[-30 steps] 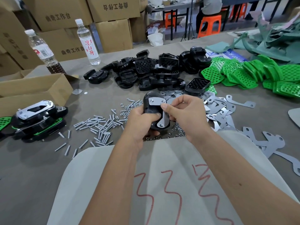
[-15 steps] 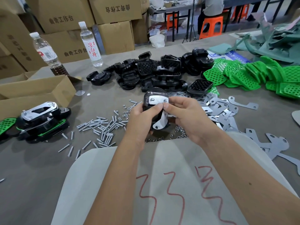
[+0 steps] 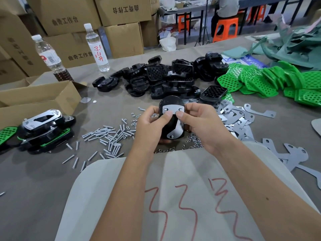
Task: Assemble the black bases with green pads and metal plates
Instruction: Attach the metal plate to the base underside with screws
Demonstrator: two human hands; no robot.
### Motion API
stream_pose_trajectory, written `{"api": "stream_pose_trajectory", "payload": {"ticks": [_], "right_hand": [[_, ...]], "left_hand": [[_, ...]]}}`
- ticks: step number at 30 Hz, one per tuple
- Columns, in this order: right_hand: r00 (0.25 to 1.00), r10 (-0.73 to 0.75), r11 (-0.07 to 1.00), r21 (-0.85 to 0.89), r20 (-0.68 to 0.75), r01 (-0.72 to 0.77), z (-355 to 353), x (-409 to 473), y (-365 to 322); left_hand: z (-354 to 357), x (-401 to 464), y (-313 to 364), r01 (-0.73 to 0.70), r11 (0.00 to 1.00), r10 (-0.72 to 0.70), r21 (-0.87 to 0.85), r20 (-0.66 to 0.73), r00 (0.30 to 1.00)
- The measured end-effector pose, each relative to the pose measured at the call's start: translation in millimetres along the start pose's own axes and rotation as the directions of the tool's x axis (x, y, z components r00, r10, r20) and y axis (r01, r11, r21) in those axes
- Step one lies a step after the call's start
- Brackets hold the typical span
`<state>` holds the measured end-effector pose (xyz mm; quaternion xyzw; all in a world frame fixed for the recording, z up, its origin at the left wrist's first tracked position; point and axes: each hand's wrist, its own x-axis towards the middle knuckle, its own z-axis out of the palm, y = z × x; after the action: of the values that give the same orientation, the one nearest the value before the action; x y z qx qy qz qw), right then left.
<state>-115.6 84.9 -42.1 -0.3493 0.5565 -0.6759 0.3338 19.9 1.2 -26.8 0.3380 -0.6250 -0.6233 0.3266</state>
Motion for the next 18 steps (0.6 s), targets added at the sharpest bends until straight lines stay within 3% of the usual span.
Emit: {"api": "stream_pose_trajectory", "payload": {"ticks": [8,18], "right_hand": [[0.981,0.091,0.990,0.092,0.173,-0.108,-7,2,-2],[1.000,-0.013,1.000,-0.022,-0.023,0.012,5,0,-2]], "left_hand": [[-2,2,-5,-0.065,0.998,0.066,0.010,-0.029,0.997],[3,4,-5,-0.087,0.996,0.083,-0.027,-0.104,0.991]]}}
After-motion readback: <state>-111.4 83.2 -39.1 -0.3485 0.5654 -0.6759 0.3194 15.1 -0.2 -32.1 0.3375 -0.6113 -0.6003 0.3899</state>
